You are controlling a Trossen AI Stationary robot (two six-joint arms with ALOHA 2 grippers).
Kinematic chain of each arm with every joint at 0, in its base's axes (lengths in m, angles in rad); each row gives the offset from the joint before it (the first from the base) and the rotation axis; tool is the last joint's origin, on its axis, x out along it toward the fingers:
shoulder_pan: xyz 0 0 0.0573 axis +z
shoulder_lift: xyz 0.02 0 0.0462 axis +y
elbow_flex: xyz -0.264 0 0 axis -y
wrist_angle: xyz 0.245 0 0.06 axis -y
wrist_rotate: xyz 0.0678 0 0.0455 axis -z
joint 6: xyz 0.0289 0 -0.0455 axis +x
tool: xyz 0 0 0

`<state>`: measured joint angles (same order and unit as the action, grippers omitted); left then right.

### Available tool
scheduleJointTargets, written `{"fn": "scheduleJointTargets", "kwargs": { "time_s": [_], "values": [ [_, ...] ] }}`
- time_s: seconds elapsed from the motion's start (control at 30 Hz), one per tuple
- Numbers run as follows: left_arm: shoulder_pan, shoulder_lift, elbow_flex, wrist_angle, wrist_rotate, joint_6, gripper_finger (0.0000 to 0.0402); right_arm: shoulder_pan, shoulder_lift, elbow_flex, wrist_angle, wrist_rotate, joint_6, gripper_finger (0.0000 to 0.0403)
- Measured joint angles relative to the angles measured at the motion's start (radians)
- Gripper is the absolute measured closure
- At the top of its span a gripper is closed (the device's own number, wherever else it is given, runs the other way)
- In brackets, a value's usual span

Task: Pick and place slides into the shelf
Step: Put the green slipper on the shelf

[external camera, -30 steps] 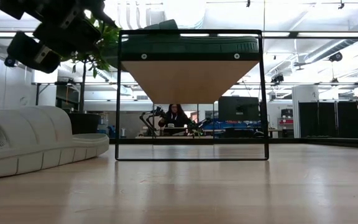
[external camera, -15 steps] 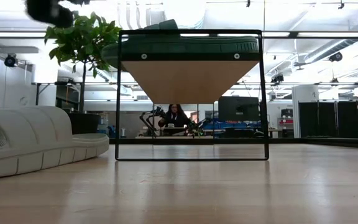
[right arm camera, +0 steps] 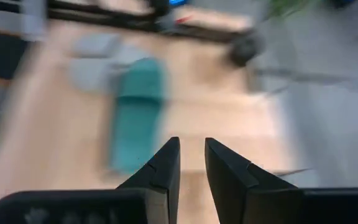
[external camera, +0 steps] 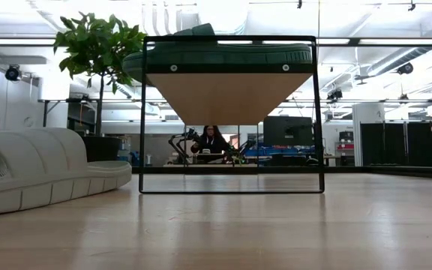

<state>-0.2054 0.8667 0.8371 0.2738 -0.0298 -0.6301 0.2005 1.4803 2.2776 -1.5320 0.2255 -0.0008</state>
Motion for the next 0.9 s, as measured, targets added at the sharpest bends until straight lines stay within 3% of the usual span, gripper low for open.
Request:
{"fn": "scheduleJointTargets", "kwargs": {
  "time_s": [0.17, 0.3, 0.43, 0.63, 0.9],
  "values": [
    [0.014, 0.02, -0.003, 0.113, -0.007, 0.146, 0.0206, 0.0, 0.0, 0.0, -0.039, -0.293, 0.237, 0.0339],
    [0.032, 0.033, -0.006, 0.118, -0.026, 0.224, 0.0206, 0.024, 0.0, 0.0, -0.039, -0.379, 0.373, 0.0335],
    [0.053, 0.055, -0.008, 0.117, -0.038, 0.226, 0.0206, 0.086, 0.0, -0.003, -0.039, -0.377, 0.442, 0.0333],
    [0.06, 0.076, -0.009, 0.118, -0.038, 0.227, 0.0206, 0.224, -0.006, -0.057, -0.039, -0.181, 0.636, 0.0346],
    [0.062, 0.071, -0.011, 0.107, -0.036, 0.227, 0.0206, 0.448, -0.007, -0.255, -0.039, -0.146, 0.845, 0.0355]
  ]
}}
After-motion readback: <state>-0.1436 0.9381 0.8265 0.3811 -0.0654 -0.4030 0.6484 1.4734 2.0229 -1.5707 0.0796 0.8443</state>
